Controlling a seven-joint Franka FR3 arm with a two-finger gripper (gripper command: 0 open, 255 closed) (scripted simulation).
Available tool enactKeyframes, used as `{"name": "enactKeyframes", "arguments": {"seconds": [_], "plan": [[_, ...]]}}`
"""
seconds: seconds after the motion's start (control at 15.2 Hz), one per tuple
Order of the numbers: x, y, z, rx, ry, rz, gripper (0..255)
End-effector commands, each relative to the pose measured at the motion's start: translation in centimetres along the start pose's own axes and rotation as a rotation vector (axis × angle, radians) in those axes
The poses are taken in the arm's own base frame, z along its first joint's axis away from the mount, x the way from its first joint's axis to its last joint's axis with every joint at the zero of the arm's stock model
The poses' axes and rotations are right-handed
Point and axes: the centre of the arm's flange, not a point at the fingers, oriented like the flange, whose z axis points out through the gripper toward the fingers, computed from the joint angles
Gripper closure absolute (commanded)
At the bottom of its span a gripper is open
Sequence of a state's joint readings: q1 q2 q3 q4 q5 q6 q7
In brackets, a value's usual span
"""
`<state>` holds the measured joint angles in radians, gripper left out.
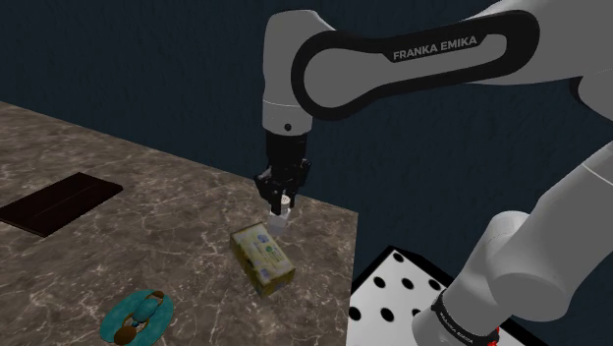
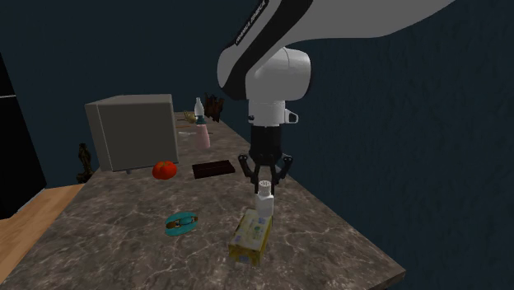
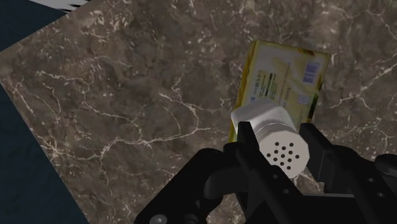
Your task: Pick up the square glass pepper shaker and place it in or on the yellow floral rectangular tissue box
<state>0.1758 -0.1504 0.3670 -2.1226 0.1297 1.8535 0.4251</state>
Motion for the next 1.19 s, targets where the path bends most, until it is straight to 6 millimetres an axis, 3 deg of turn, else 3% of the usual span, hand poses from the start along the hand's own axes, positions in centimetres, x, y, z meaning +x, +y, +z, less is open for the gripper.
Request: {"name": "enactKeyframes", "arguments": {"seconds": [0.0, 0.07, 0.4, 0.66, 1.12], "plan": [[0.0, 0.0, 0.0, 0.0, 0.0, 0.0, 255], [0.0, 0.0, 0.0, 0.0, 0.0, 0.0, 0], [0.0, 0.0, 0.0, 0.0, 0.0, 0.0, 0], [0.0, 0.0, -5.0, 0.0, 0.0, 0.0, 0], [0.0, 0.0, -5.0, 0.0, 0.0, 0.0, 0]]}}
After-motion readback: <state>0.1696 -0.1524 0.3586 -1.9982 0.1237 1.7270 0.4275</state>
